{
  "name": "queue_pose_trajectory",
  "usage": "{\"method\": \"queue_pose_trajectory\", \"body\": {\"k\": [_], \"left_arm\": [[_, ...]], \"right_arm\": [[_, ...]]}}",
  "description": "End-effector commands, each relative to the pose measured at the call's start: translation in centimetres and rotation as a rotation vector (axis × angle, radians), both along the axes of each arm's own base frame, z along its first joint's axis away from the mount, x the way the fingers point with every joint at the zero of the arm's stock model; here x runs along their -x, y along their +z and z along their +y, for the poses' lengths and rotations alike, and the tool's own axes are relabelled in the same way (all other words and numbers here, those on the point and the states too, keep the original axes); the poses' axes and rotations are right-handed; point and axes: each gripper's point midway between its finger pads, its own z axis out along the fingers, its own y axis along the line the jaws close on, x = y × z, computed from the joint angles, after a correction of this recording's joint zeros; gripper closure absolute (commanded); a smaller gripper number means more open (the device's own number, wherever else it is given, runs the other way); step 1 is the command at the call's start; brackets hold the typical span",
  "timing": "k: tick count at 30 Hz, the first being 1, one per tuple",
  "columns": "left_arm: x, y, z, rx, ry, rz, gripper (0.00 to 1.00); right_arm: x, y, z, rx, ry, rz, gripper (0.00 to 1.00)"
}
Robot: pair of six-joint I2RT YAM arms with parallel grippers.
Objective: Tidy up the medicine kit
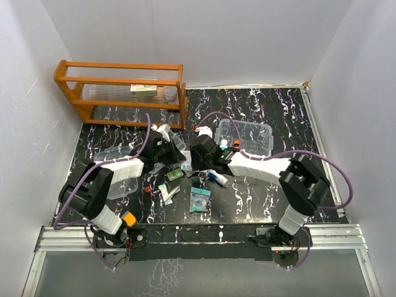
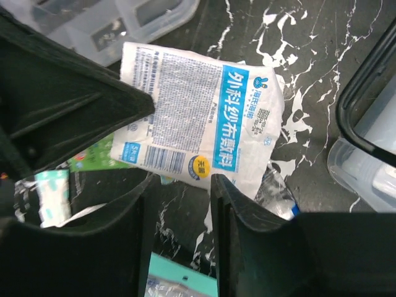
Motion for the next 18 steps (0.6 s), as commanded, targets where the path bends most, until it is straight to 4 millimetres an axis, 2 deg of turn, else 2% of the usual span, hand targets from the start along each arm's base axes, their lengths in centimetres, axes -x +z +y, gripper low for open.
{"method": "queue_pose_trajectory", "body": {"k": [1, 5, 8, 11, 14, 18], "left_arm": [[0.1, 5.7, -0.2, 0.022, -0.081, -0.138, 1.0], [1.6, 9.9, 0.1, 0.047, -0.117, -0.209, 1.0], [2.4, 12.2, 0.6, 0.035, -0.14, -0.288, 1.0], [3.3, 14.7, 0.5, 0.032, -0.218, -0.403, 1.0], [4.0, 17.1, 0.3, 0.013, -0.313, -0.572, 1.0], [4.2, 22.1, -0.3, 0.0, -0.4, -0.863, 1.0]], "right_arm": [[-0.3, 8.4, 1.2, -0.169, 0.015, -0.081, 0.59], [0.8, 14.1, 0.4, -0.291, -0.001, -0.128, 0.51], [1.5, 17.4, -0.3, -0.403, -0.054, -0.141, 0.45], [1.8, 20.2, -0.3, -0.516, -0.097, -0.123, 0.44], [1.6, 22.9, -0.6, -0.639, -0.192, -0.09, 0.44], [1.2, 27.1, -1.1, -0.866, -0.311, -0.089, 0.44]]}}
